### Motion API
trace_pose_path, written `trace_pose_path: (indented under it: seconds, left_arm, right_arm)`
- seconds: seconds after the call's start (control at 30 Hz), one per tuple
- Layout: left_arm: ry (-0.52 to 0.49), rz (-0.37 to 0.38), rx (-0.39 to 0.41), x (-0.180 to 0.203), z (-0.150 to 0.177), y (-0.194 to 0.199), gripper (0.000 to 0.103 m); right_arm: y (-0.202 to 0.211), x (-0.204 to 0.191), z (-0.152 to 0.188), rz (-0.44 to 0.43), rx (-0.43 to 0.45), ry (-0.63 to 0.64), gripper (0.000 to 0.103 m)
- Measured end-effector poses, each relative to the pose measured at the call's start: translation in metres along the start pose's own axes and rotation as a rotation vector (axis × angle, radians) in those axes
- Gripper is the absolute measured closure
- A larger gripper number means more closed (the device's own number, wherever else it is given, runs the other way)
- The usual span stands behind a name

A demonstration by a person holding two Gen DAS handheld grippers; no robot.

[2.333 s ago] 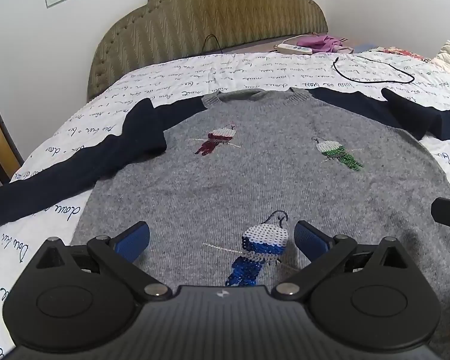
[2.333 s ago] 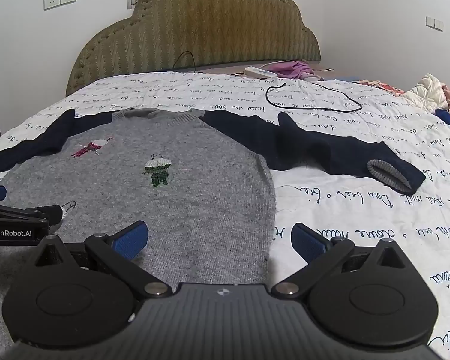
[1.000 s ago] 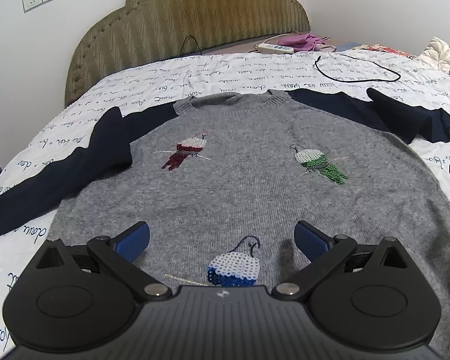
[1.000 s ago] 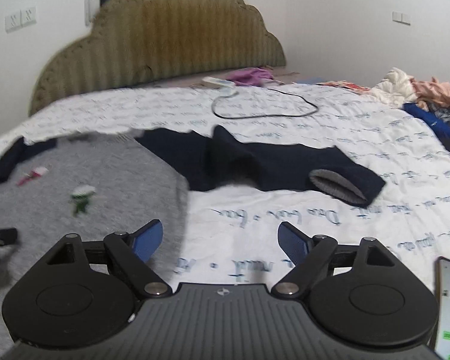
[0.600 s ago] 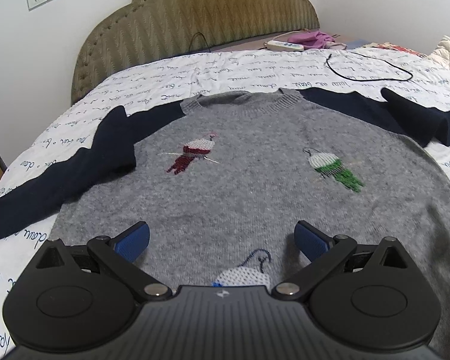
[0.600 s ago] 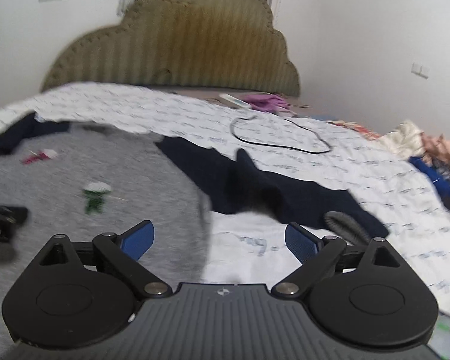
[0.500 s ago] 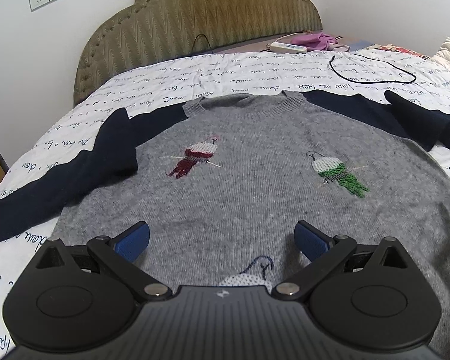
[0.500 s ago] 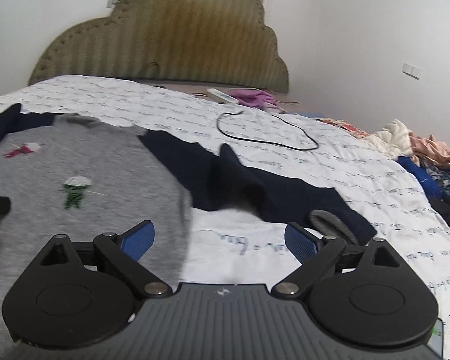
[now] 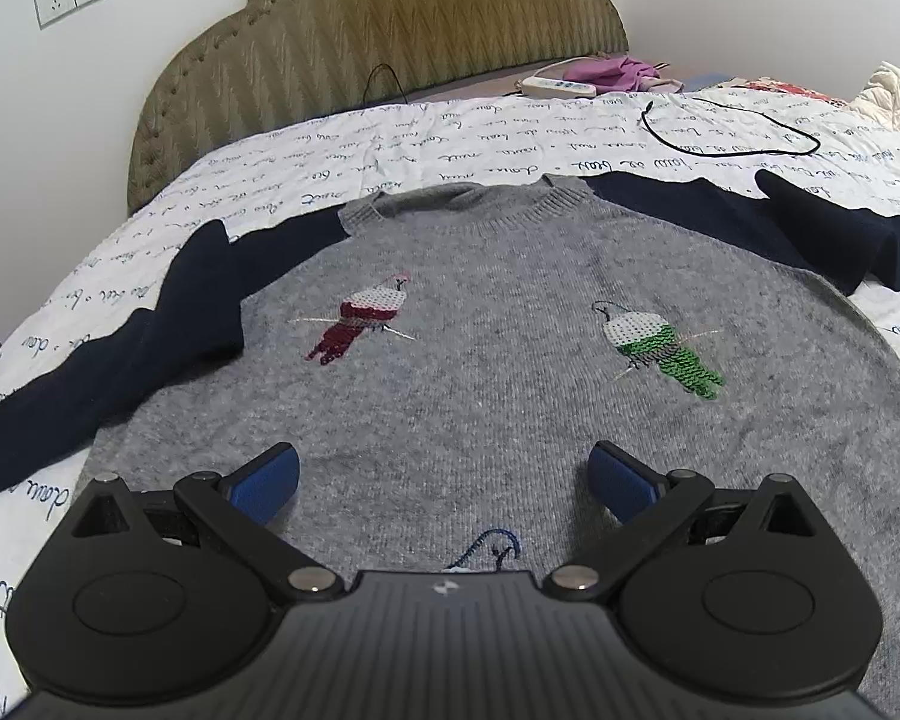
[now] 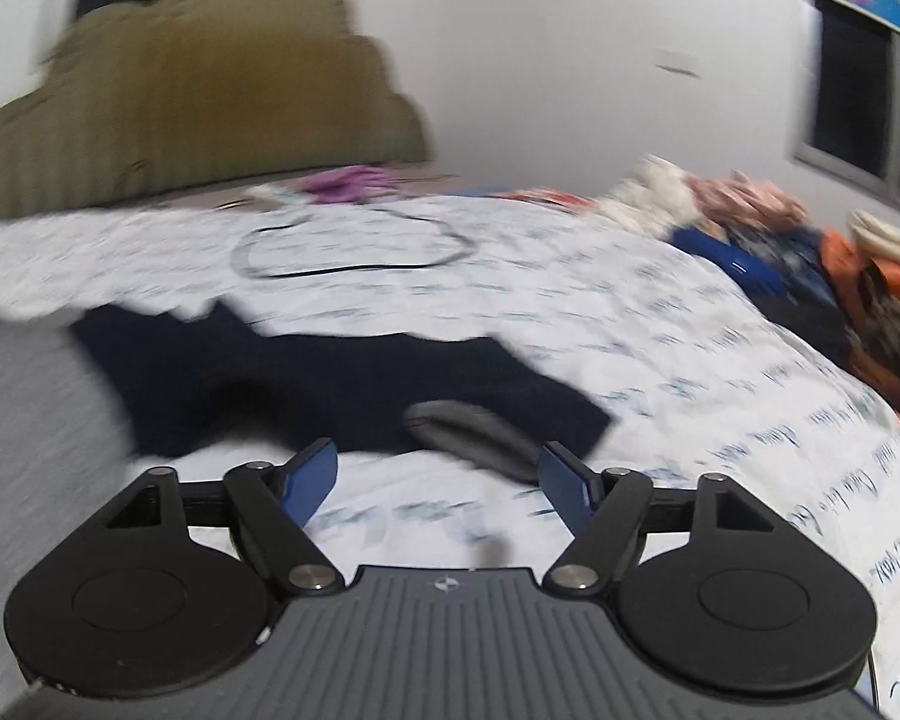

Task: Fold small clothes
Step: 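Move the right gripper to the grey cuff of the navy sleeve, then close the right gripper on the grey sleeve cuff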

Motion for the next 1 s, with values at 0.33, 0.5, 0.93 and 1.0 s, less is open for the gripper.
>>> trace_pose_path:
  seconds: [0.33, 0.5, 0.93, 1.0]
  left_arm:
    - [-0.003, 0.004, -0.005, 0.0, 0.0, -0.001, 0.0]
    - [0.004, 0.004, -0.011, -0.002, 0.0, -0.003, 0.0]
    - [-0.007, -0.01, -0.014, -0.006, -0.002, -0.002, 0.0]
    - [-0.007, -0.016, -0.013, -0.008, -0.002, -0.002, 0.0]
  right_arm:
    - [-0.055, -0.009, -0.002, -0.004, -0.084, 0.146, 0.03]
    - [-0.064, -0.003, 0.0, 0.03, -0.089, 0.138, 0.03]
    - [-0.059, 0.059, -0.019, -0.081, -0.003, -0.264, 0.093]
    - [-0.056, 0.078, -0.03, -0.034, 0.022, -0.282, 0.093]
Point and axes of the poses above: each gripper's, at about its wrist camera, not at the fingertips, and y roughly against the way its jaws point, x to its right, z to its underside, the point moved 8 cm from there along -y, roughly the way its jaws point, and after that the axes turned 13 degrees about y, right-handed, at the moved point
